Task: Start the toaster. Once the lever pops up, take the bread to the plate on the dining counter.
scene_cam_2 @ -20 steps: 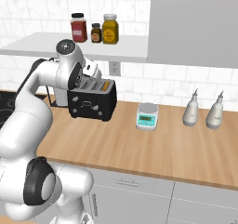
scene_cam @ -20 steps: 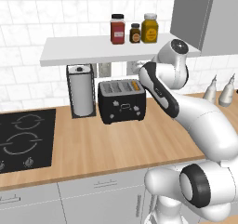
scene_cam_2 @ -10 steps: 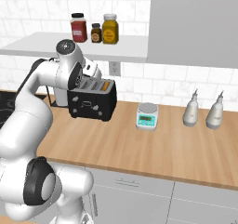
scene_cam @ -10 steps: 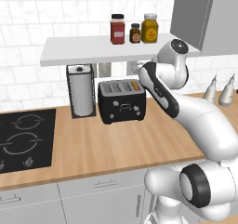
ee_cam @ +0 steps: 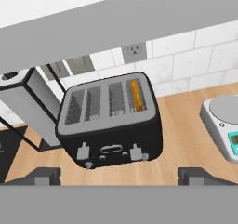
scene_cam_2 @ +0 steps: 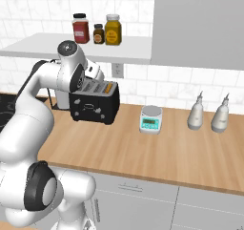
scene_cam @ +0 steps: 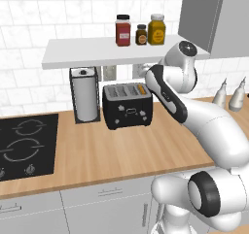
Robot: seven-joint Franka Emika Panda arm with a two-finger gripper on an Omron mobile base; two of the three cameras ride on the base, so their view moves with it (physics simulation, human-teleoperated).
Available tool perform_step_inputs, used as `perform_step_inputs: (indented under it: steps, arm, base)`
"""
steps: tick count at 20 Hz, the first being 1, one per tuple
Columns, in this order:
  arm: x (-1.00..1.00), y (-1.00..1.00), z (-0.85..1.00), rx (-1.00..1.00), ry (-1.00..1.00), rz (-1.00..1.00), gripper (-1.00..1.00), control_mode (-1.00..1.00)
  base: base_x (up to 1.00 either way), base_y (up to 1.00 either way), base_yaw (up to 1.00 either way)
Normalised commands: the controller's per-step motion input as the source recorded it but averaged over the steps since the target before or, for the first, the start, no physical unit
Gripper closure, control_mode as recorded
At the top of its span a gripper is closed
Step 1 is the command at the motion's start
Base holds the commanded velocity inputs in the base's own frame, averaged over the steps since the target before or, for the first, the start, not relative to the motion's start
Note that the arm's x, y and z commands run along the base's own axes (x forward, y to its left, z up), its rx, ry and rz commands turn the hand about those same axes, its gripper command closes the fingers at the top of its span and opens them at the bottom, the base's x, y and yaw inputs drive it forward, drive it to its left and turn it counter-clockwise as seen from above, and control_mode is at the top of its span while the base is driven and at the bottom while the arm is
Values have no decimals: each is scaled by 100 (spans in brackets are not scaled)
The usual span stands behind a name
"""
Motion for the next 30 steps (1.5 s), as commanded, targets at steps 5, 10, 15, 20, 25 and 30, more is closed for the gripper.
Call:
perform_step_inputs:
  steps: [5,10,15,20,25,30]
  arm:
    - [0,0,0,0,0,0,-100,-100]
    - [0,0,0,0,0,0,-100,-100]
    - [0,0,0,0,0,0,-100,-100]
    - [0,0,0,0,0,0,-100,-100]
    - [0,0,0,0,0,0,-100,-100]
    - [0,0,0,0,0,0,-100,-100]
  base:
    - [0,0,0]
    - [0,0,0]
    - [0,0,0]
    - [0,0,0]
    - [0,0,0]
    - [0,0,0]
